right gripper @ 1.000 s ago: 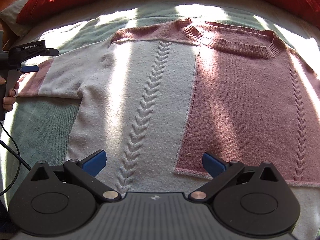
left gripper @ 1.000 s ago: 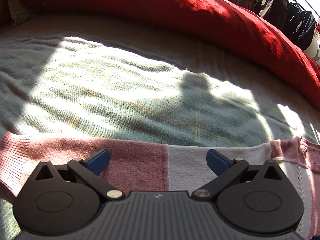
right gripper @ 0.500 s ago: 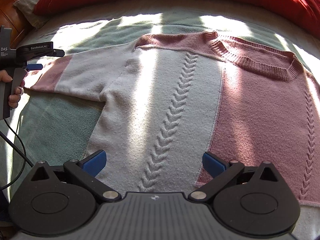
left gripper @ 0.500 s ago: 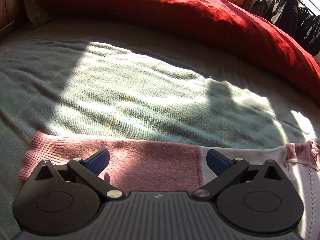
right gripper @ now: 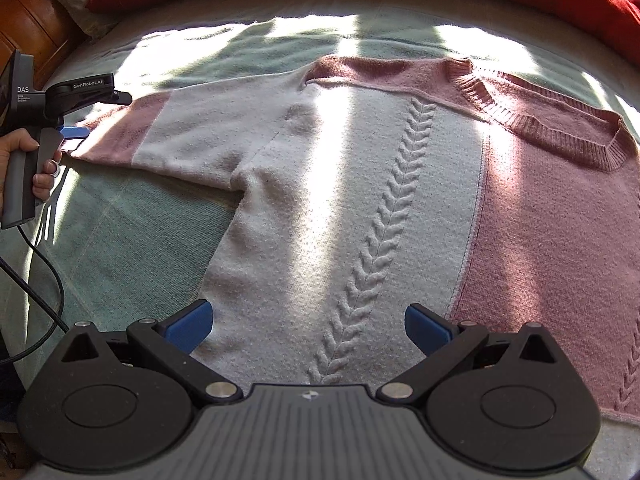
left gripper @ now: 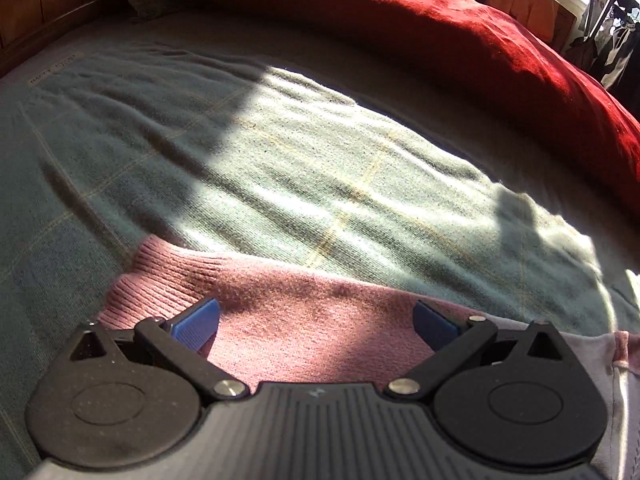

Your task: Fold clothes

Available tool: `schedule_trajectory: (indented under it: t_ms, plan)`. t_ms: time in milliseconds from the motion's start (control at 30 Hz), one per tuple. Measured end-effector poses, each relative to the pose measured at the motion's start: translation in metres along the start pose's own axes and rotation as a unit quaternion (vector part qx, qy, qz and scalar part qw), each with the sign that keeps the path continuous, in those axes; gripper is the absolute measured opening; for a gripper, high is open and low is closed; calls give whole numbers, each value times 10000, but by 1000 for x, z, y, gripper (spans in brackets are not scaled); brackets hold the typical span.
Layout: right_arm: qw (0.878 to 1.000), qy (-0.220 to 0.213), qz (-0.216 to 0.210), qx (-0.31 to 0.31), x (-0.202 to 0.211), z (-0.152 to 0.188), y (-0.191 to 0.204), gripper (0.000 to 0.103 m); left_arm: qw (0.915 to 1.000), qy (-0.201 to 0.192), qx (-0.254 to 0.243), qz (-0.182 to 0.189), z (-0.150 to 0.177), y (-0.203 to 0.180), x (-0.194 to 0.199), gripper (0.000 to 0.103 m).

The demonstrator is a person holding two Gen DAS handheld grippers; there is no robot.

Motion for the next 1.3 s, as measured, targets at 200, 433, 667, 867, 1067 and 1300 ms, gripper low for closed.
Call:
schedule_trajectory:
  t_ms: [200, 433, 667, 867, 1067, 1300]
  plan:
    - [10000, -21, 16, -17, 3, 1, -1, 103, 9994, 16, 137, 311, -5, -9, 24, 102]
    - [9999, -24, 28, -159, -1, 4, -6, 103, 9941, 203, -91, 1058, 29, -56, 57, 102]
    - [9999, 57, 18, -127, 0, 8, -7, 103, 9942, 388, -217, 982, 51, -64, 48, 102]
    - [9998, 44, 19, -196, 4, 10, -13, 103, 9939, 427, 278, 982, 44, -43, 61, 102]
    - [9998, 19, -36, -201, 6, 11, -15, 103, 9846, 729, 1106, 1145, 47, -13, 65, 102]
    - [9999, 90, -74, -101, 4, 9, -13, 103, 9750, 965, 1738, 990, 57, 20, 57, 101]
Point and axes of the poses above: each gripper's, at about its wrist camera, not at the fingertips, and x roughly against the way its jaws point, y to its left, z to its underside, the point moved 8 cm from there along -x, roughly the way its jaws point, and after that the axes turned 14 degrees about -z, right-handed, at the moved point
